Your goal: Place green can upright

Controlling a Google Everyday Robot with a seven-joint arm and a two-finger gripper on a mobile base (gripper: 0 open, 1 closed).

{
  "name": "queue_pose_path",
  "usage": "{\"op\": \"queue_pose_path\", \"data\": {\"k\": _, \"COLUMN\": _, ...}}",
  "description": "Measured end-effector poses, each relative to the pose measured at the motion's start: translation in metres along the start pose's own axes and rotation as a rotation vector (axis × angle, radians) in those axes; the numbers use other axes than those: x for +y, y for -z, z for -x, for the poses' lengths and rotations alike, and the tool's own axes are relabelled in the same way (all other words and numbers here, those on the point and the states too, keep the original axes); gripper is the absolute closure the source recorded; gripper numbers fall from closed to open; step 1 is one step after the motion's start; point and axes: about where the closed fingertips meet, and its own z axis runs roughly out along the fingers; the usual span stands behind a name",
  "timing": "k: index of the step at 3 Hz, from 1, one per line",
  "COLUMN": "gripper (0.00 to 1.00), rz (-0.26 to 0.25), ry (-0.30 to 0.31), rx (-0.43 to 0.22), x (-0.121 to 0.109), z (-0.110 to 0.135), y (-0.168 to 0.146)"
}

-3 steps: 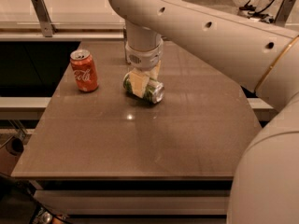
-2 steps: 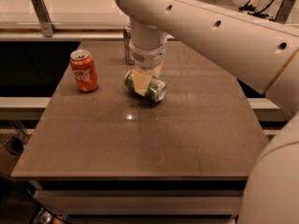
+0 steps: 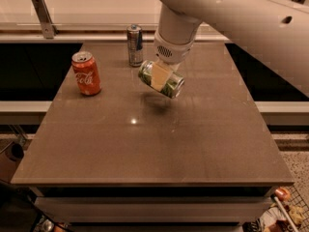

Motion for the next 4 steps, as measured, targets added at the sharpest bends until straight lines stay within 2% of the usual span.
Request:
{"op": "queue_pose_path", "data": {"k": 2, "gripper": 1.00, "rz": -0.052, "ry": 0.067, "rx": -0.254, "x": -0.026, "z": 0.008, "y": 0.039}}
{"op": "queue_pose_path", "data": {"k": 4, "gripper": 1.00, "rz": -0.051, "ry": 0.104, "rx": -0.458, "x": -0.033, "z": 0.026, "y": 0.047}}
